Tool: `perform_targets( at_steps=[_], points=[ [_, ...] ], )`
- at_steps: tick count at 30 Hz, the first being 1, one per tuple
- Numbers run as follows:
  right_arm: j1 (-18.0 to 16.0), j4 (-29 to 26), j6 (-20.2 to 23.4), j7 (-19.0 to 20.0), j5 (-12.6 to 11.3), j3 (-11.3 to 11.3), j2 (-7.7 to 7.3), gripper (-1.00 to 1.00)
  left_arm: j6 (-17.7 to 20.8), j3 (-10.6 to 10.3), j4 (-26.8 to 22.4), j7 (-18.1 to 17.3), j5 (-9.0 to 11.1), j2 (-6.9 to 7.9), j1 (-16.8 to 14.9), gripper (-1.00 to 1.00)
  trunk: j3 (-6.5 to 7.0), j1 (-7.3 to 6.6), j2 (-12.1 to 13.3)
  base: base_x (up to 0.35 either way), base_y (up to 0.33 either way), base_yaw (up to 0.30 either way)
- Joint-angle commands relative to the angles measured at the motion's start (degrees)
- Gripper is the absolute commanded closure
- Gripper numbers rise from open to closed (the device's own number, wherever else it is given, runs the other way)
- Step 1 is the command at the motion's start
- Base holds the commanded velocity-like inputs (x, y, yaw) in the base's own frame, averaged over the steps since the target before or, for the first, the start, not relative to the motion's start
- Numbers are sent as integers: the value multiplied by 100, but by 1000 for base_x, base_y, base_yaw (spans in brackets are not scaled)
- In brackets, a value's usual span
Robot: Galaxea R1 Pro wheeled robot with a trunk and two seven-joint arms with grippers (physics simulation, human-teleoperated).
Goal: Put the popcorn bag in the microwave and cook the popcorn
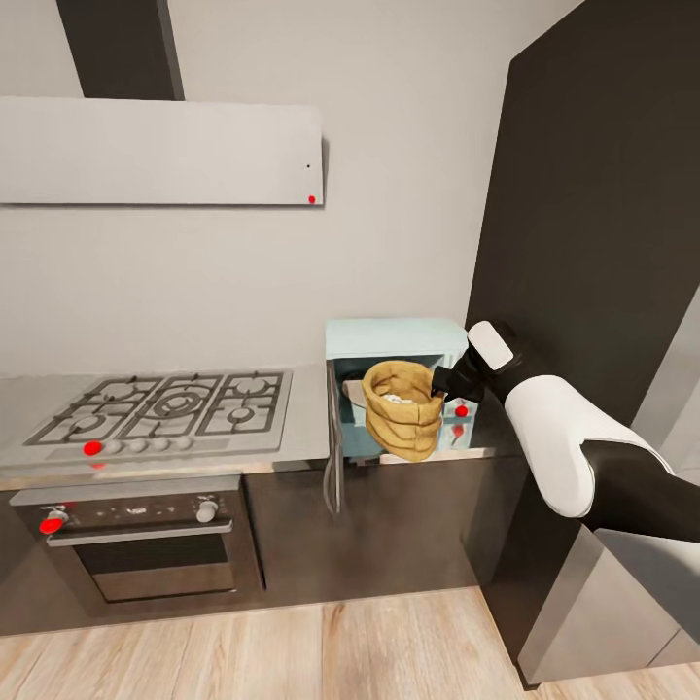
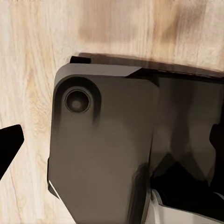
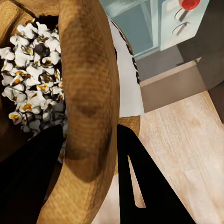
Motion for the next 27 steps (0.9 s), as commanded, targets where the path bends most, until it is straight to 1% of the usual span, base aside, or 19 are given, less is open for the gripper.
perform_targets(
  at_steps=[1,4,9,11,26,27],
  points=[
    [-4,-7,12,-52,-27,-43,6,100,-17,39,4,-8,3,-2,-4,-100,-9,1,-7,0,0,0],
    [-4,-7,12,-52,-27,-42,6,100,-15,39,5,-8,3,3,-4,-100,-9,1,-7,95,0,0],
    [-4,-7,12,-52,-27,-40,6,100,20,39,6,-8,3,18,-15,-100,-9,1,-7,298,0,0],
    [-4,-7,12,-52,-27,-40,6,100,0,39,3,-8,3,8,-8,-100,-9,1,-7,125,0,0],
    [14,-7,12,-56,-27,-41,6,100,-16,39,5,-8,3,-4,0,-100,-9,1,-7,8,0,0],
    [17,-7,12,-54,-27,-41,6,100,-16,39,5,-8,3,-5,2,-100,-27,23,-47,0,0,0]
  ],
)
